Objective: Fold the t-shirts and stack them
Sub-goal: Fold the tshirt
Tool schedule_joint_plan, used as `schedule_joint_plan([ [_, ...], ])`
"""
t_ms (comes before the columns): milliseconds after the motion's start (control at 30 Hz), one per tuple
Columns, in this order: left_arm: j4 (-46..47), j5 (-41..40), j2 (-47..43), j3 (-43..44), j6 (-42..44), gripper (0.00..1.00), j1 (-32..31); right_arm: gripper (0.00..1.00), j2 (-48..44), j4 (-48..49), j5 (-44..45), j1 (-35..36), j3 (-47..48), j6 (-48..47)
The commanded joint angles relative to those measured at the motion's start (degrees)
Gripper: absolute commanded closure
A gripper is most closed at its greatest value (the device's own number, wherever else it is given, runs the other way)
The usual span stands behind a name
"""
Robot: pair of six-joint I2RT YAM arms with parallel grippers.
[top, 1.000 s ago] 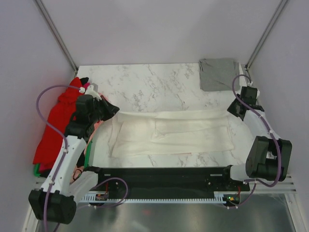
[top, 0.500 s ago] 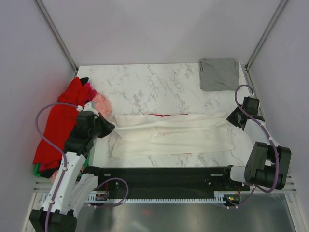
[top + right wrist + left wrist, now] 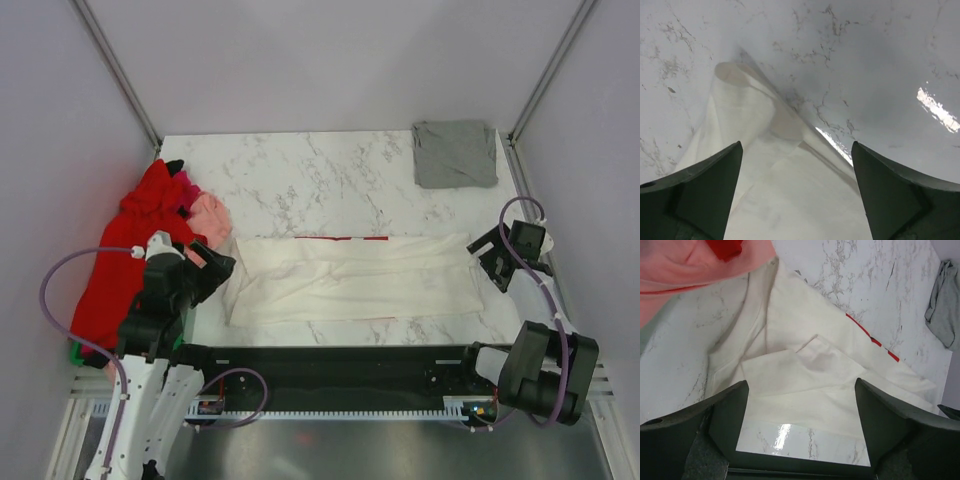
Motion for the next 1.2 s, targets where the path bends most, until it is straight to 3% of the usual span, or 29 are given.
schedule_joint_plan([
  [0,-2.3,-2.2,-3.1,-1.7,-6.3,0.06,0.1,0.02,-3.6,1.3,1.1,-0.4,-0.9,4.2],
  [100,-0.1,-1.1,-0.7,-2.7,-5.5,0.08,0.1,0.02,-5.3,4.4,-2.8,0.6,-0.3,4.4],
  [233,6.3,1.6,6.7,-4.8,-5.1,0.16,-0.4,0.02,-3.0,4.4,-0.5,12.7,6.3,0.8],
  [333,13.0,1.9,12.8,-5.8,-6.5,0.18,-2.9,0.02,4.1,2.8,-1.7,18.0,11.2,-2.1],
  [533,21.9,-5.5,33.5,-1.2,-10.2,0.19,-17.1,0.04,17.1,3.1,-5.2,20.3,11.3,-5.7],
  [600,23.9,-4.1,42.4,-0.3,-11.7,0.19,-18.2,0.05,20.2,3.1,-6.1,20.6,10.6,-6.2],
  [800,30.0,-2.7,57.4,4.3,-14.2,0.19,-18.2,0.05,21.8,3.0,-6.8,21.6,5.8,-6.5],
  [933,29.8,-4.2,66.9,14.3,-14.6,0.19,-17.9,0.05,19.7,2.7,-8.2,22.8,1.1,-2.4],
  [1000,27.9,-5.3,74.7,20.3,-14.2,0.19,-17.4,0.03,16.1,-1.3,-6.5,23.9,0.0,4.2],
  [1067,25.6,-5.0,84.4,32.6,-14.3,0.19,-16.7,0.03,8.4,-2.1,-10.4,29.0,-3.2,9.5],
  [1100,23.0,-4.3,87.8,37.7,-14.1,0.18,-16.5,0.03,5.6,0.6,-12.1,32.4,-4.4,17.6],
  [1133,20.9,-3.5,92.2,49.7,-13.9,0.18,-16.4,0.02,1.3,1.6,-12.6,41.6,-4.9,21.2],
  [1167,19.0,-2.3,99.8,56.5,-12.6,0.18,-16.5,0.02,0.0,1.3,-11.1,46.6,-3.8,24.8],
])
